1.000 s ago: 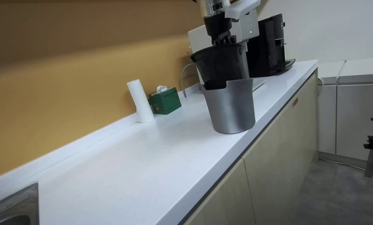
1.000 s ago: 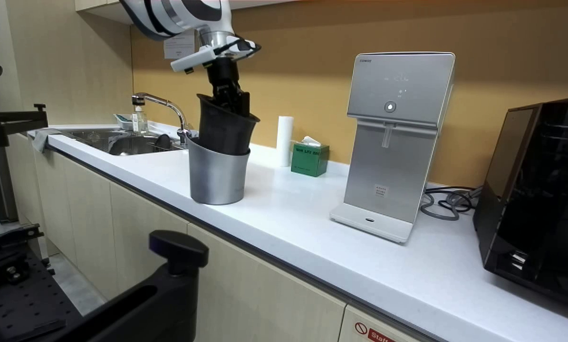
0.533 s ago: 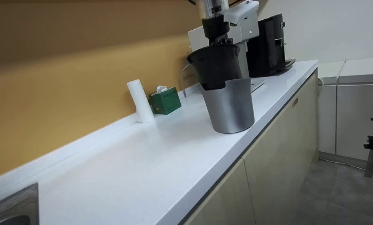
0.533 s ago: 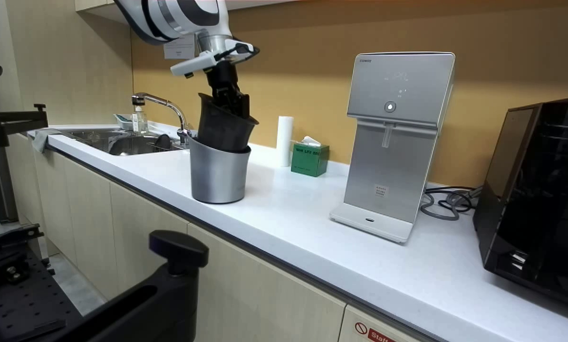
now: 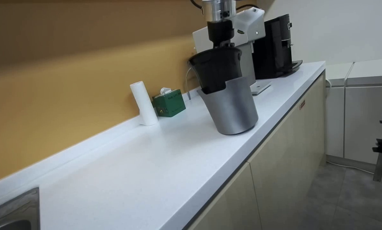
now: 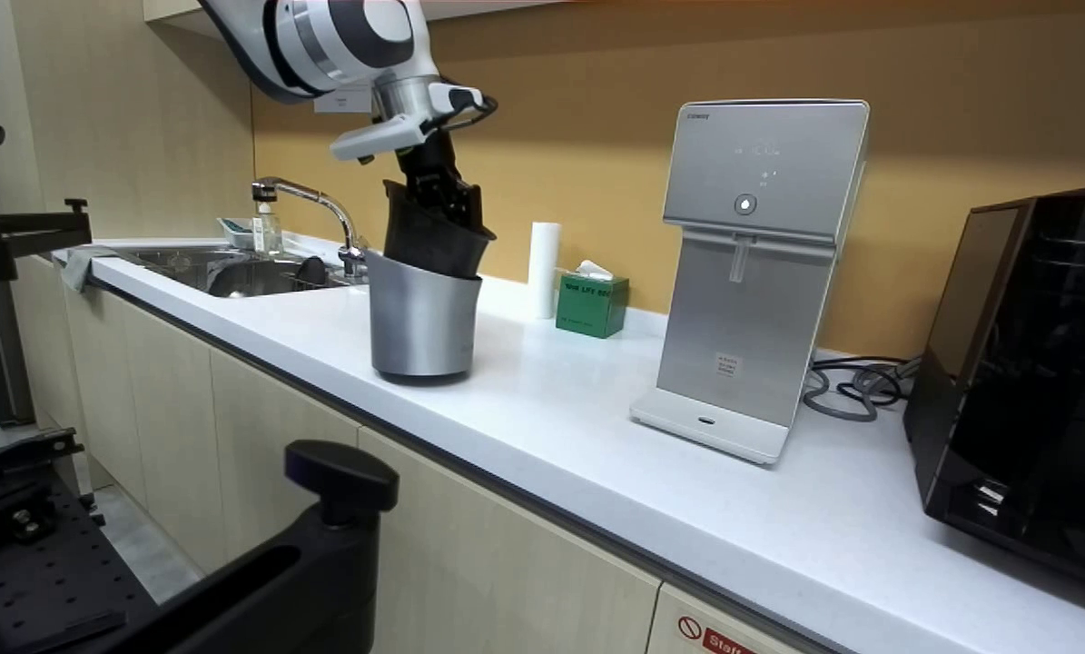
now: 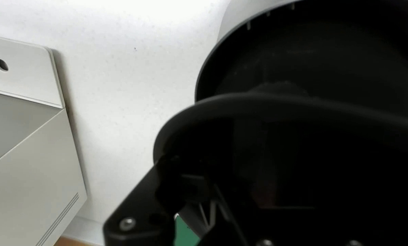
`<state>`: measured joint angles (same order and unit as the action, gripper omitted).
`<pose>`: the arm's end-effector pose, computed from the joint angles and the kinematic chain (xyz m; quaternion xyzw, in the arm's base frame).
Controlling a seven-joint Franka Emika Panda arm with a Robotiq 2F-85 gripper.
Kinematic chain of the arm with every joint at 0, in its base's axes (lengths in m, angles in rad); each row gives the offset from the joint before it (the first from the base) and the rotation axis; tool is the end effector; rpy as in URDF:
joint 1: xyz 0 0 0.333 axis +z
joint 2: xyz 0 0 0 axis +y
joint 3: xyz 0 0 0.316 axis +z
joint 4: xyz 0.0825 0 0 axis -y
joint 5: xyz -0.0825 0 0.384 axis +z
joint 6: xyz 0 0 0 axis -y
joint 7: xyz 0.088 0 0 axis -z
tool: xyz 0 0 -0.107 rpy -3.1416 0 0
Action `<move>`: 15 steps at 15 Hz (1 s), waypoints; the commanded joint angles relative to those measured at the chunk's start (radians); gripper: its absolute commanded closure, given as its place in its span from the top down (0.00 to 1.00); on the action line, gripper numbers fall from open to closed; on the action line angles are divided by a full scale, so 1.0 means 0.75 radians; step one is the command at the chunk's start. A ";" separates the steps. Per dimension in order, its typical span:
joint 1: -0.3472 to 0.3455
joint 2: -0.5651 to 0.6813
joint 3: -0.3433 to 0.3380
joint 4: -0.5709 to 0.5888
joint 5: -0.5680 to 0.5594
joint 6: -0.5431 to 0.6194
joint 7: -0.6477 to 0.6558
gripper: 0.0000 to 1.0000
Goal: Place the black can in the silver one
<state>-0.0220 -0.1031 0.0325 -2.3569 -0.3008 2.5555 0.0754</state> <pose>0.5148 0.0097 0.4009 0.9804 0.0794 0.1526 0.0959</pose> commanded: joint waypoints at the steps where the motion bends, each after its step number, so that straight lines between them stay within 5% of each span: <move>1: -0.007 -0.050 -0.013 -0.042 -0.034 0.048 -0.022 0.01; 15: -0.056 -0.058 0.004 -0.105 -0.283 0.114 0.134 0.01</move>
<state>-0.0547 -0.1344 0.0222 -2.4207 -0.4658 2.6104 0.1062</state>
